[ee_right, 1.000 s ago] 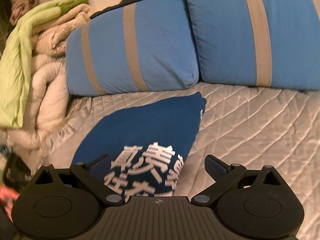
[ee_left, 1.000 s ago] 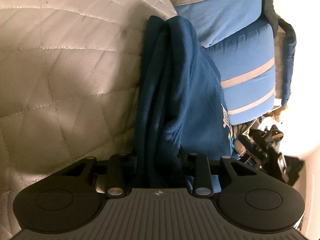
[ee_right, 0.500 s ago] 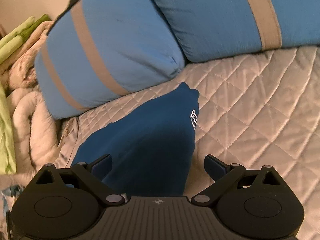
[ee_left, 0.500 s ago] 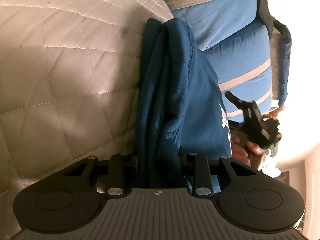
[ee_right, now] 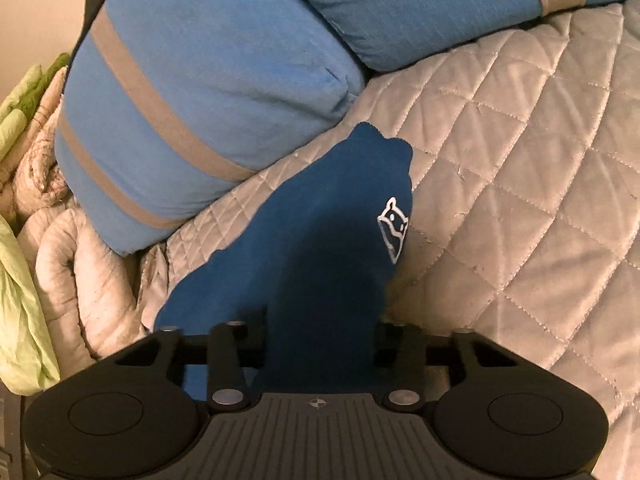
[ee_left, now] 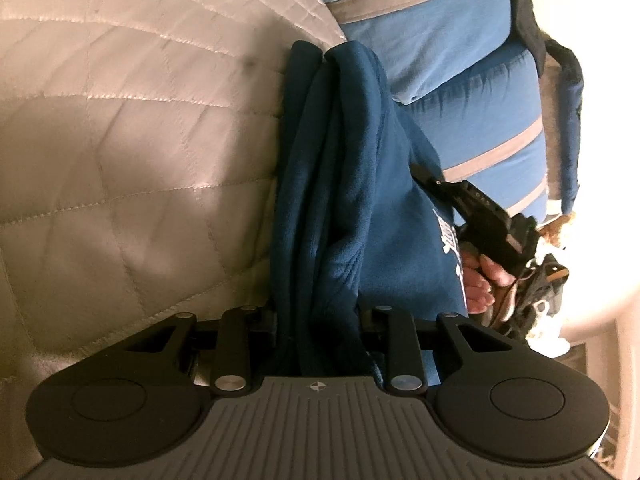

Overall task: Fold clothes
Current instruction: 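Grasp the sweatshirt edge with the left tool while the right tool grasps its other end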

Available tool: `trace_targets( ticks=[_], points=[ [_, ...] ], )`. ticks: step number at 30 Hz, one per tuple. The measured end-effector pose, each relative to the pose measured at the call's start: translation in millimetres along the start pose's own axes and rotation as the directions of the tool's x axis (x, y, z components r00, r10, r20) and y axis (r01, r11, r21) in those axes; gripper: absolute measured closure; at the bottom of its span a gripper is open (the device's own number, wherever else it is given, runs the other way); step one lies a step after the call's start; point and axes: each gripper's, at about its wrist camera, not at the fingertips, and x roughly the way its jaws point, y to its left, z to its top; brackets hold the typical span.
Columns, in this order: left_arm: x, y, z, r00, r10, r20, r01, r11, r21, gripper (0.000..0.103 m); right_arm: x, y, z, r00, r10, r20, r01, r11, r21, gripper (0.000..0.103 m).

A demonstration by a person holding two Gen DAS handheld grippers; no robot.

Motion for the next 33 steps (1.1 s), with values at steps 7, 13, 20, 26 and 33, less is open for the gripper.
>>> trace_targets(
  ticks=[7,13,20,26,33],
  points=[
    [-9.9,-20.5,-2.9,0.998,0.049,0.036,-0.052,0.997,0.065,0.077,-18.6,40.3,-4.8,0.996,-0.056,0.066,0.066,0.984,-0.166,0.077],
    [-20.6,-30.8,-5.2,0.998,0.045,0.053,-0.049,0.996,0.080,0.077,-37.0,70.1,-6.2,0.991,-0.083,0.105,0.108,0.961,-0.255,0.078],
    [-35.5,-47.2,-13.8,0.998,-0.013,0.062,0.006,0.994,0.110,0.077,-67.0,95.5,-12.5,0.984,-0.087,0.153,0.136,0.927,-0.350,0.078],
    [-48.3,-64.0,-20.4,0.996,-0.049,0.077,0.037,0.988,0.152,0.077,-102.3,119.4,-19.4,0.978,-0.063,0.198,0.143,0.894,-0.424,0.078],
    [-50.7,-69.2,-26.4,0.996,-0.064,0.064,0.053,0.984,0.168,0.077,-118.3,128.7,-25.3,0.977,-0.061,0.205,0.150,0.878,-0.454,0.078]
  ],
)
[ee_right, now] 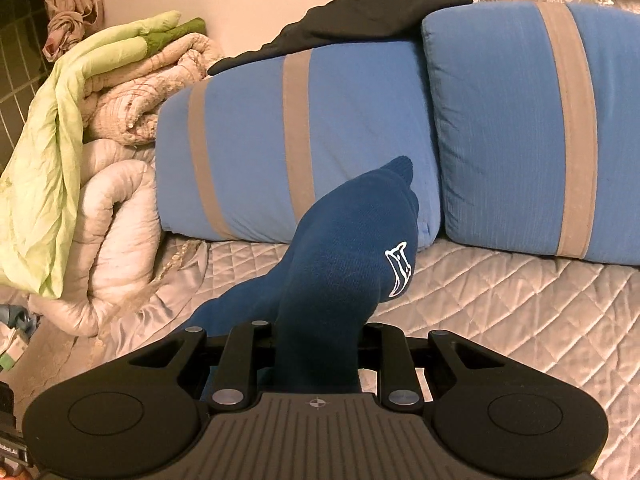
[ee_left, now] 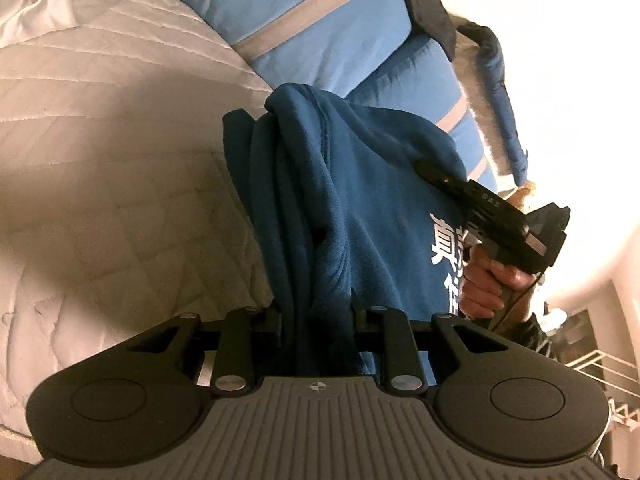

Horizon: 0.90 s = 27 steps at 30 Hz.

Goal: Fold clothes

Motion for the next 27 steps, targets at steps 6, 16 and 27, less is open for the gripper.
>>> trace_targets(
  ticks=[6,16,27],
  points=[
    [0.0,12.5,-2.7,0.999,0.032,-0.017,-0.033,0.999,-0.015,0.077,13.3,-2.4,-13.8,0.999,-0.003,-0.046,0.003,1.000,0.000,0.078],
    [-40.7,12.5,51.5,0.991,0.068,0.112,-0.072,0.997,0.028,0.077,61.7,24.5,28.9,0.997,0.076,-0.024,-0.077,0.997,-0.023,0.078],
    [-75.4,-4.3,119.6,0.795,0.436,0.422,-0.512,0.856,0.079,0.037,139.6,107.7,86.2,0.992,-0.063,0.105,0.090,0.955,-0.284,0.000]
  ],
)
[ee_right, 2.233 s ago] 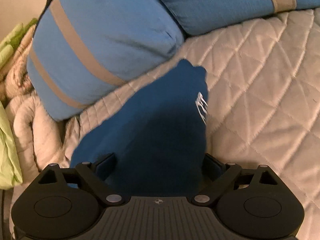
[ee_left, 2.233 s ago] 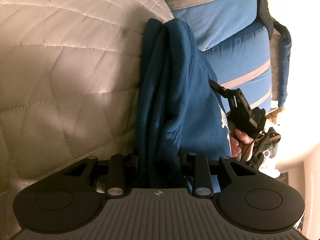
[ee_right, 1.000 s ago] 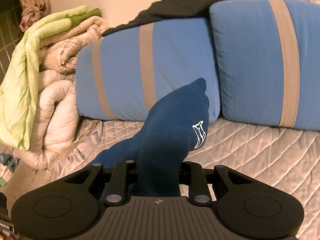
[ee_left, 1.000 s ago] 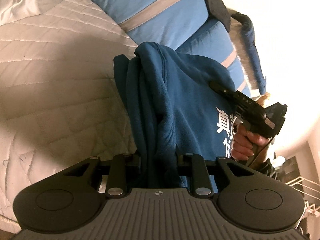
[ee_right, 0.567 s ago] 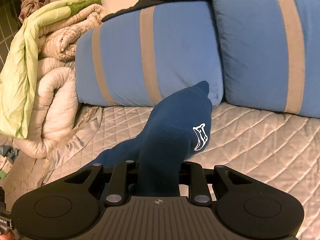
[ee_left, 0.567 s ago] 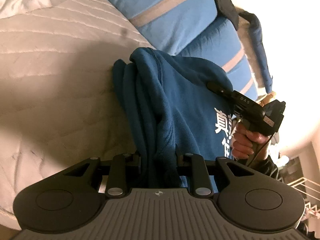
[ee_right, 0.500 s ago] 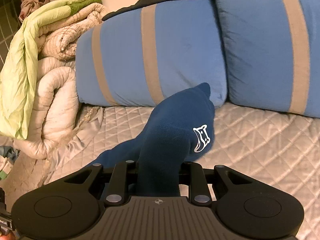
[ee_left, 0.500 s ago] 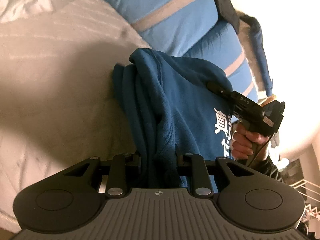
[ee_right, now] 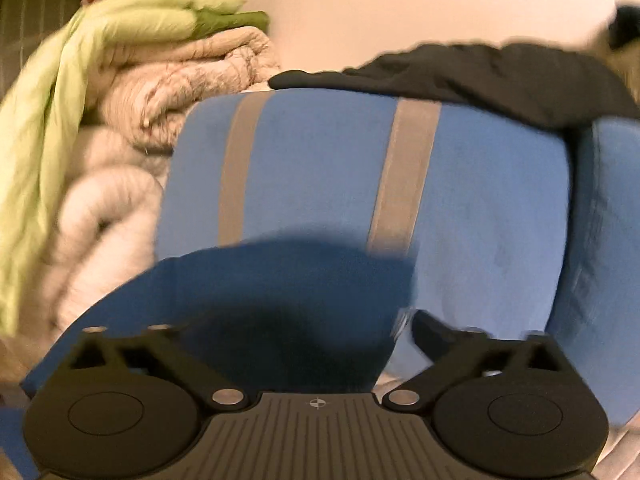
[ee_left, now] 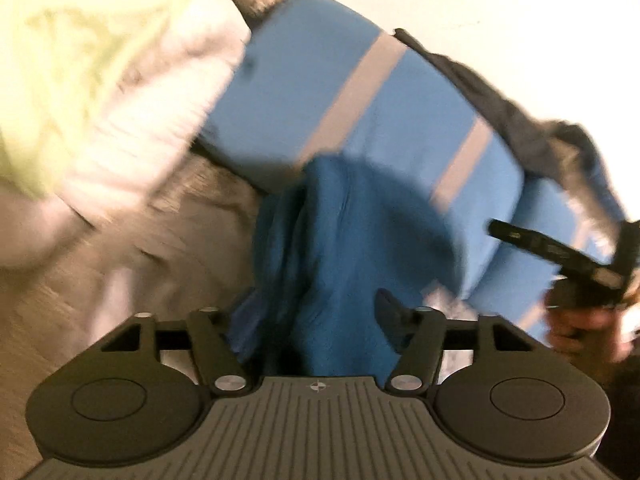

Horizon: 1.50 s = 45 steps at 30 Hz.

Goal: Fold clothes

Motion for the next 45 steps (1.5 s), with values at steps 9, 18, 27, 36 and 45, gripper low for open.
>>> trace_targets(
  ticks=[9,18,27,36,45],
  points=[
    [-16.4,-2.4,-26.0,1.000,0.020,-0.012,-0.020,1.000,0.001,0.033,-23.5,20.4,-22.9,0.992,-0.106,-0.066,0.093,0.978,-0.185,0.000],
    [-34.8,-15.5,-43.7,0.999,0.015,-0.039,-0.014,0.999,0.044,0.030,-72.7,-3.2,-29.6,0.985,-0.149,-0.093,0.138,0.983,-0.118,0.000],
    [-36.2,-25.2,-69.9,0.995,0.012,-0.103,-0.005,0.998,0.061,0.030,-149.0,-56.9,-59.2,0.957,-0.275,-0.093,0.266,0.959,-0.097,0.000],
    [-36.2,-44.0,-87.3,0.990,0.001,-0.138,0.017,0.991,0.133,0.030,-242.6,-122.1,-106.4,0.902,-0.418,-0.105,0.406,0.906,-0.116,0.000],
    [-28.7,-49.0,-99.7,0.991,0.006,-0.137,0.016,0.987,0.158,0.030,-318.6,-188.0,-175.3,0.830,-0.525,-0.188,0.527,0.849,-0.042,0.000]
  ],
)
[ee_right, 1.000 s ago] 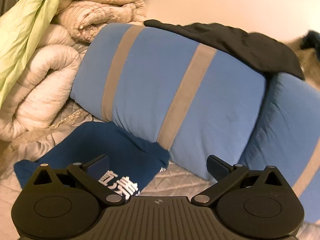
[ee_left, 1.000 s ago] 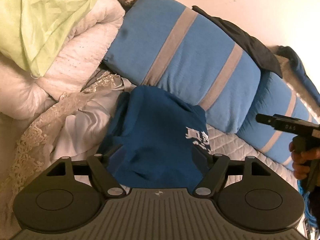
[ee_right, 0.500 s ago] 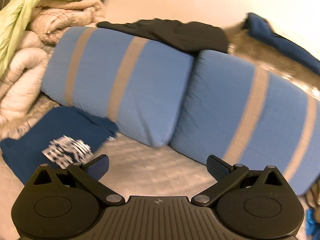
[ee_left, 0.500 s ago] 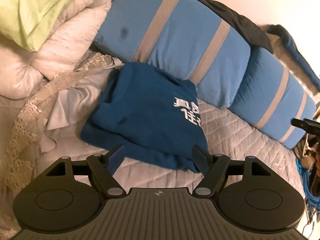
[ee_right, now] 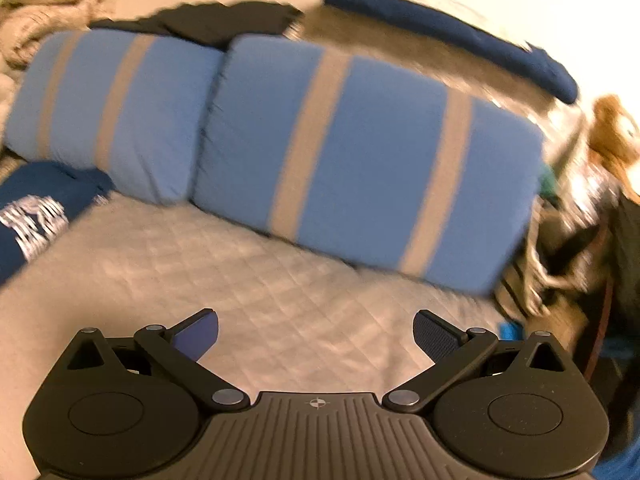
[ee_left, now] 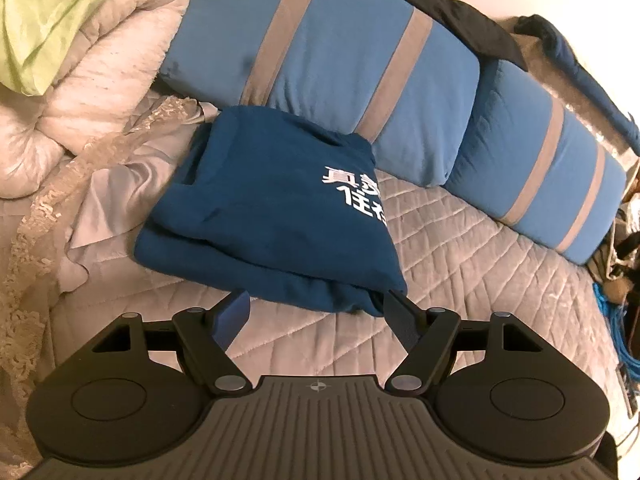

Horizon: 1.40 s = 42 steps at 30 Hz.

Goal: Fold clothes

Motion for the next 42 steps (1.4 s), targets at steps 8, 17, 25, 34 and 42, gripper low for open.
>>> trace_targets(
  ticks=[8,17,25,34,42],
  points=[
    [16.2,-0.7,-16.1,0.999,0.049,-0.019,-0.048,0.998,0.050,0.030,-1.6,-63.6,-74.0,0.994,-0.064,-0.086,0.075,0.988,0.133,0.000],
    [37.7,-0.4,-44.1,0.994,0.086,-0.060,-0.078,0.987,0.137,0.029,-3.5,-91.7,-158.6,0.989,-0.065,-0.134,0.099,0.957,0.271,0.000],
    [50.2,3.9,-62.1,0.992,0.121,-0.041,-0.111,0.974,0.199,0.029,3.6,-93.6,-198.4,0.988,-0.070,-0.135,0.109,0.943,0.315,0.000],
    [62.2,3.0,-85.1,0.989,0.143,0.029,-0.145,0.948,0.284,0.009,13.7,-80.3,-219.5,0.992,-0.089,-0.087,0.111,0.947,0.302,0.000],
    [66.7,2.8,-99.6,0.981,0.150,0.119,-0.178,0.946,0.271,0.000,13.6,-77.4,-225.8,0.993,-0.106,-0.054,0.117,0.946,0.302,0.000]
  ],
)
